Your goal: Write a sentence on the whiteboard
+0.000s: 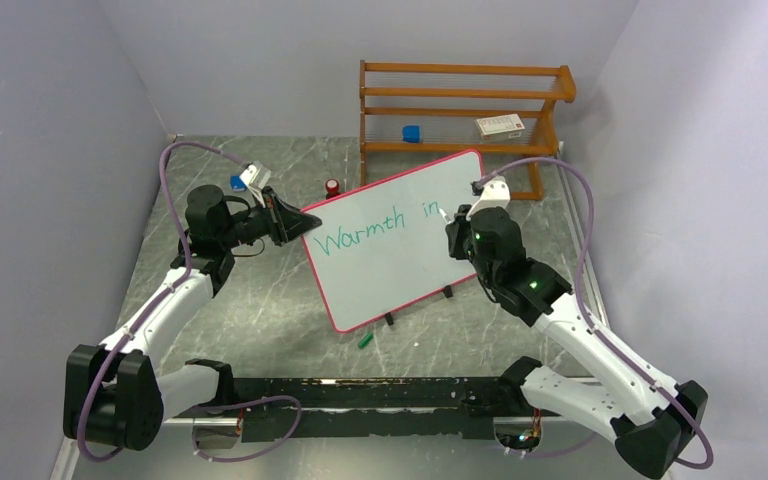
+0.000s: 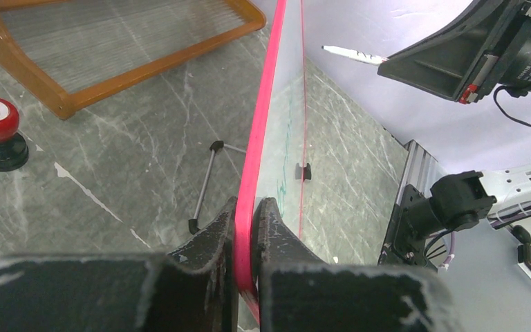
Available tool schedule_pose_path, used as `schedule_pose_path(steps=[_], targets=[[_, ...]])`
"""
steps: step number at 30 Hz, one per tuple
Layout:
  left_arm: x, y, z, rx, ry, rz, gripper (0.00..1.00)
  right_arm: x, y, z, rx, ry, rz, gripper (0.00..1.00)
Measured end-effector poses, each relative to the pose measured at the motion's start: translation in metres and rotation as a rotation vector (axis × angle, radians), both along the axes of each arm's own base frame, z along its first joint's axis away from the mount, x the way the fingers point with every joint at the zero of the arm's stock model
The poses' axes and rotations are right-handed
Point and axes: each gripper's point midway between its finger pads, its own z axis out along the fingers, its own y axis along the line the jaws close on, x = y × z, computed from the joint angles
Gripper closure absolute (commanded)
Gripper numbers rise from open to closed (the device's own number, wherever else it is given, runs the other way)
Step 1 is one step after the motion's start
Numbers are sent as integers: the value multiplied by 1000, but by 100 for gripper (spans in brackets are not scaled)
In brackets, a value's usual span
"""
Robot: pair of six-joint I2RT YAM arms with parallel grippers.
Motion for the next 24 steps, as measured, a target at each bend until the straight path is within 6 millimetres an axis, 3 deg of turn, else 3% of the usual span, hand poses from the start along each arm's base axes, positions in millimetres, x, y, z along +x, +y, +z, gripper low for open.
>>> schedule_pose_path(steps=[8, 17, 24], targets=[[1, 1, -2, 4, -16, 8, 85, -15, 18, 1, 25, -1, 85, 100], [1, 1, -1, 0, -30, 9, 94, -60, 73, -4, 15, -6, 244, 100], [-2, 2, -1, 1, -33, 10, 95, -91, 103, -18, -19, 8, 302, 100]])
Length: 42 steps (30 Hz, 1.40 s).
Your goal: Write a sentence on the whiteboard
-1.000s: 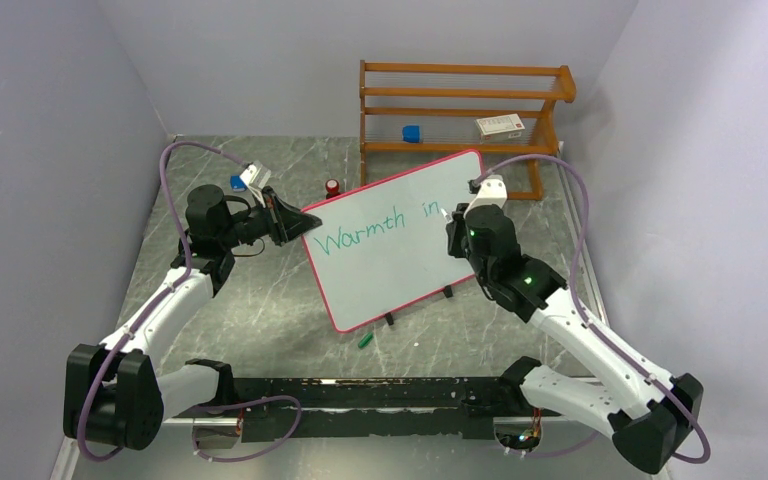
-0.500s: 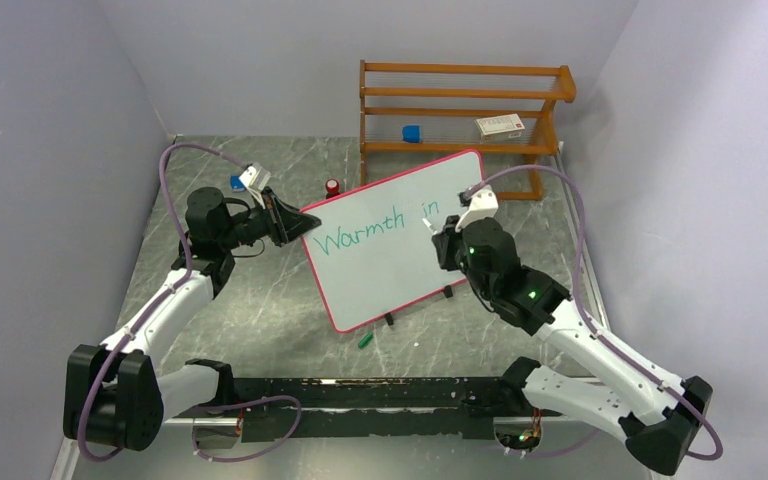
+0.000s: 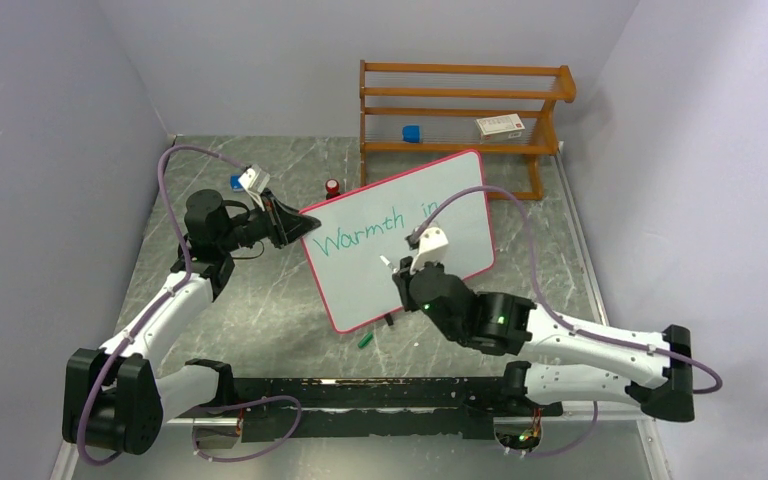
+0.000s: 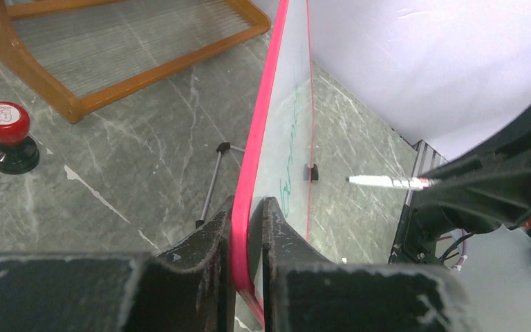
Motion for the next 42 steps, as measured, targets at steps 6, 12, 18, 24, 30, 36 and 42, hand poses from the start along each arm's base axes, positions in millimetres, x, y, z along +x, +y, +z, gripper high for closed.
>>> schedule_pose_path(steps=[6, 12, 18, 24, 30, 36, 42], targets=[[0, 0, 0, 5, -4, 1, 95, -21, 22, -23, -95, -8, 17, 100], [0, 0, 0, 5, -4, 1, 95, -25, 31, -32, -155, -15, -15, 100], [0, 1, -1, 10, -5, 3, 95, -22, 39, -27, -172, -20, -49, 100], [0, 1, -1, 12, -4, 5, 95, -19, 46, -31, -202, -15, -70, 100], [0, 1, -1, 13, -4, 5, 95, -18, 46, -36, -229, -12, -80, 100], [-1, 1, -1, 13, -4, 4, 95, -16, 48, -36, -235, -18, -93, 100], [-1, 1, -1, 14, -4, 4, 95, -14, 50, -36, -238, -23, -101, 100]])
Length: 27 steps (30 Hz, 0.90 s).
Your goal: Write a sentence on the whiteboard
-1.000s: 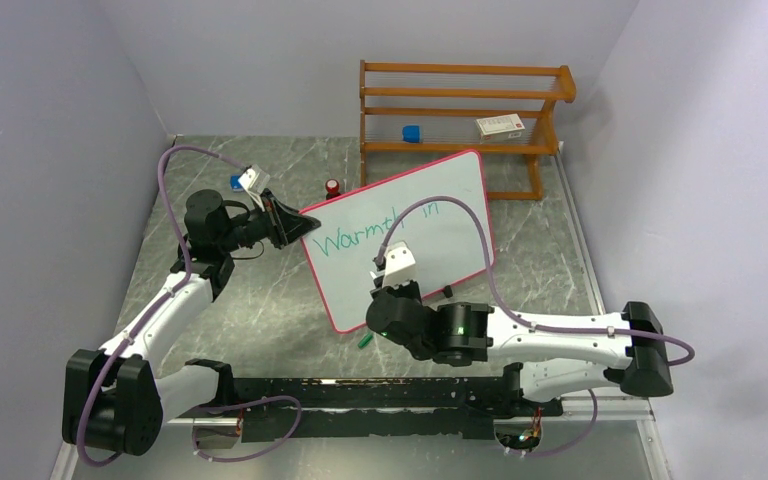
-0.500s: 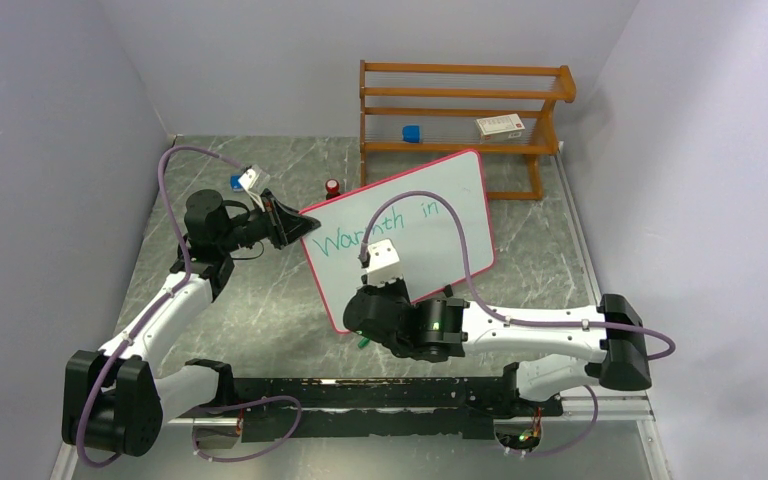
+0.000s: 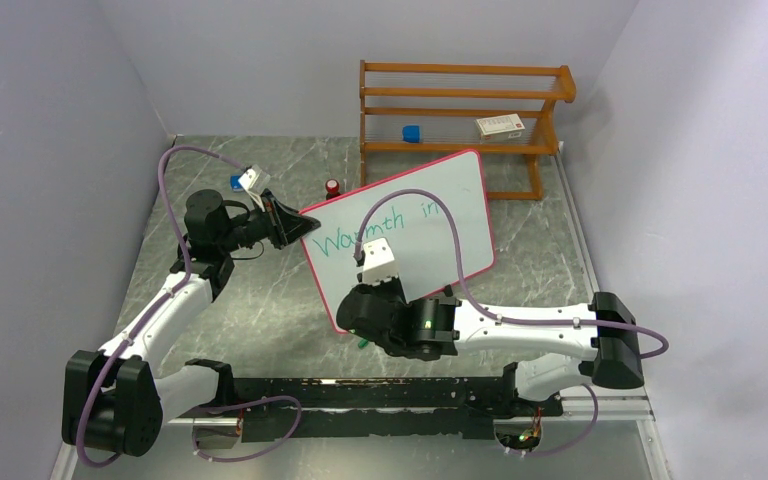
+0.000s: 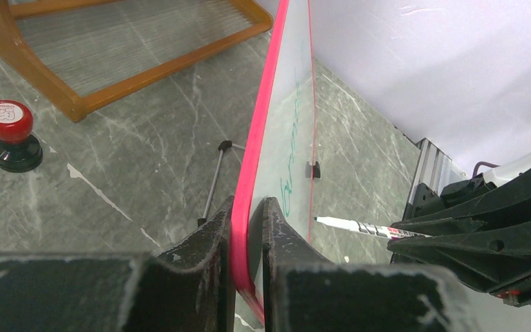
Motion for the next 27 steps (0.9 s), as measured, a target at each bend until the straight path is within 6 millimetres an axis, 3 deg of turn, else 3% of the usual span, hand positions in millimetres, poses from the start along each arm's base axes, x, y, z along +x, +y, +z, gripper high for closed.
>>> schedule_pose_path(steps=[27], targets=[[0, 0, 0, 0, 0, 0, 95, 18, 3, -7, -17, -7, -33, 100]])
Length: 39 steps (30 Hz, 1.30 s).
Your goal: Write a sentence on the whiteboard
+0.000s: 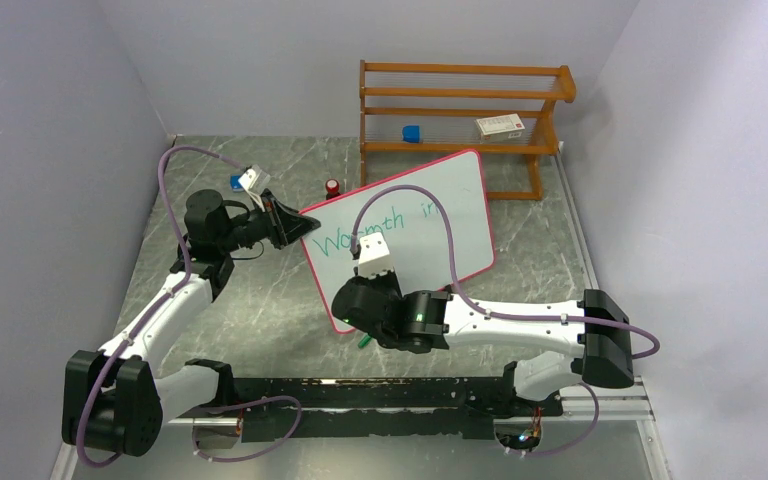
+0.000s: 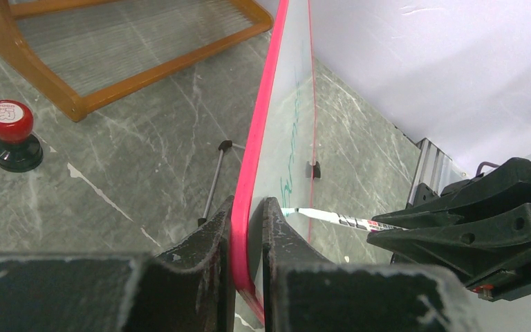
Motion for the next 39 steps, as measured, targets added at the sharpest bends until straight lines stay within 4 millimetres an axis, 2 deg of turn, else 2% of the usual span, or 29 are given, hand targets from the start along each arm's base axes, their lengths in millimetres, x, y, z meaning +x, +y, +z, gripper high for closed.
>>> schedule_pose_path(steps=[23, 39], targets=[[0, 0, 0, 1, 1, 1, 95, 2, 6, 4, -4, -7, 30, 100], [0, 0, -1, 2, 4, 3, 95, -4, 7, -2, -5, 33, 54, 100]])
